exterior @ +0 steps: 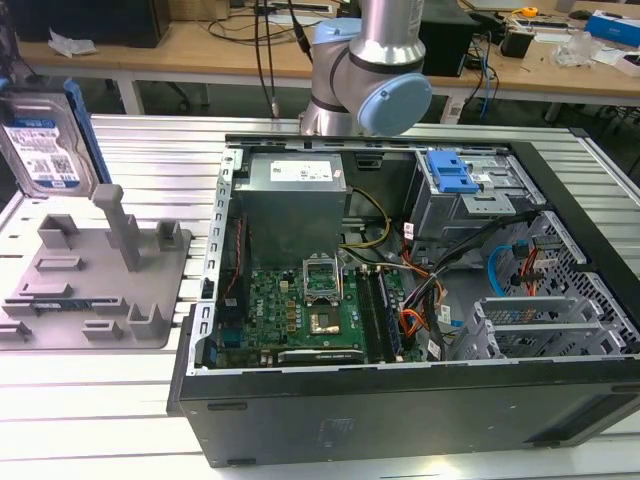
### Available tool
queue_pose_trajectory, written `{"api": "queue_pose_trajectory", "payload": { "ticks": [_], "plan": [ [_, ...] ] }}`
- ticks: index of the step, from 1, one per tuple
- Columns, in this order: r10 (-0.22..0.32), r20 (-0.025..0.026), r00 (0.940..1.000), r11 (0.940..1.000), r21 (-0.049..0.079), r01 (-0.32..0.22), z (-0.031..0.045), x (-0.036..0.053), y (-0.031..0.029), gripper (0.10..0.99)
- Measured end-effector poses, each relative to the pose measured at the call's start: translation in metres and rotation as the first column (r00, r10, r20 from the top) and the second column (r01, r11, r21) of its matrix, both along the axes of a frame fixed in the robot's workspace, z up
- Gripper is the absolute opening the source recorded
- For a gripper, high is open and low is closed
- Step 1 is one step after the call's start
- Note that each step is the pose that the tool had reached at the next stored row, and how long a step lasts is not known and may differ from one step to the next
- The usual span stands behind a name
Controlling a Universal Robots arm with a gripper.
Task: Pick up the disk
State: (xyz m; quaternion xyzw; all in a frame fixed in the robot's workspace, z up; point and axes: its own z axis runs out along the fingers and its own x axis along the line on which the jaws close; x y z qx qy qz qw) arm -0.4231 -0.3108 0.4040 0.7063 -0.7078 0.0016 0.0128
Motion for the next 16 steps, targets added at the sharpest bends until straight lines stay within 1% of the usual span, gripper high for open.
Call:
{"api": "queue_pose_trajectory", "payload": {
  "ticks": [1,3,5,6,7,8,10,11,14,16],
  "plan": [
    [0.0,-0.0002,1.0,1.0,0.0,0.0,0.0088,0.0,-0.0001,0.369],
    [0.0,0.0,1.0,1.0,0.0,0.0,0.0174,0.0,-0.0003,0.369],
    [0.0,-0.0001,1.0,1.0,0.0,0.0,0.0277,0.0,-0.0004,0.369],
    [0.0,0.0,1.0,1.0,0.0,0.0,0.0402,0.0,-0.0007,0.369],
    [0.0,-0.0001,1.0,1.0,0.0,0.0,0.0473,0.0,-0.0008,0.369],
    [0.0,-0.0001,1.0,1.0,0.0,0.0,0.052,0.0,-0.0009,0.369],
    [0.0,0.0,1.0,1.0,0.0,0.0,0.0733,-0.0001,-0.0014,0.369],
    [0.0,-0.0001,1.0,1.0,0.0,0.0,0.0823,0.0,-0.0016,0.369],
    [0.0,-0.0002,1.0,1.0,0.001,0.0,0.0989,0.0,-0.0025,0.369],
    [0.0,0.0,1.0,1.0,0.001,0.0,0.099,0.0,-0.0025,0.369]
  ]
}}
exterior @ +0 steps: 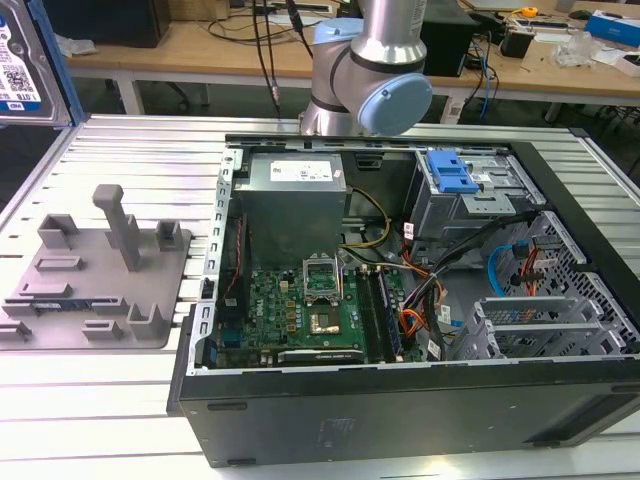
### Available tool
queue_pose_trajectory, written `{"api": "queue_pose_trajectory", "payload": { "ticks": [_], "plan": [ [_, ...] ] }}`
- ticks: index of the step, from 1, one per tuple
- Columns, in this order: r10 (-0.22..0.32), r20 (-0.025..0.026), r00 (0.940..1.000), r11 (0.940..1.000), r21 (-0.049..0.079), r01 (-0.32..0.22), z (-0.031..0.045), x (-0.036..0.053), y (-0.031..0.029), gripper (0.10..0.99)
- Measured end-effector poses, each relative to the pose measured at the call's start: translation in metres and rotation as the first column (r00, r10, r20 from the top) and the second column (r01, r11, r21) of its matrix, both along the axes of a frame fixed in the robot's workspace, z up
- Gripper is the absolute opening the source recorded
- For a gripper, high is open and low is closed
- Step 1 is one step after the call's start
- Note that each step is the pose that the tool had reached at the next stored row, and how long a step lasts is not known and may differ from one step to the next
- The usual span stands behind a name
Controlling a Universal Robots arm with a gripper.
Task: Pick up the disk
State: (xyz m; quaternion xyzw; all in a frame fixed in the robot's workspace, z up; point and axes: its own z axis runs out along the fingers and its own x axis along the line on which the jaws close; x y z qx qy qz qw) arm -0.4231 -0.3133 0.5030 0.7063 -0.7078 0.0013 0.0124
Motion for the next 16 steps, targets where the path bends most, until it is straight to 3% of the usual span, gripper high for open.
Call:
{"api": "queue_pose_trajectory", "payload": {
  "ticks": [16],
  "plan": [
    [0.0,0.0,1.0,1.0,0.0,0.0,0.0001,0.0,0.0,0.369]
  ]
}}
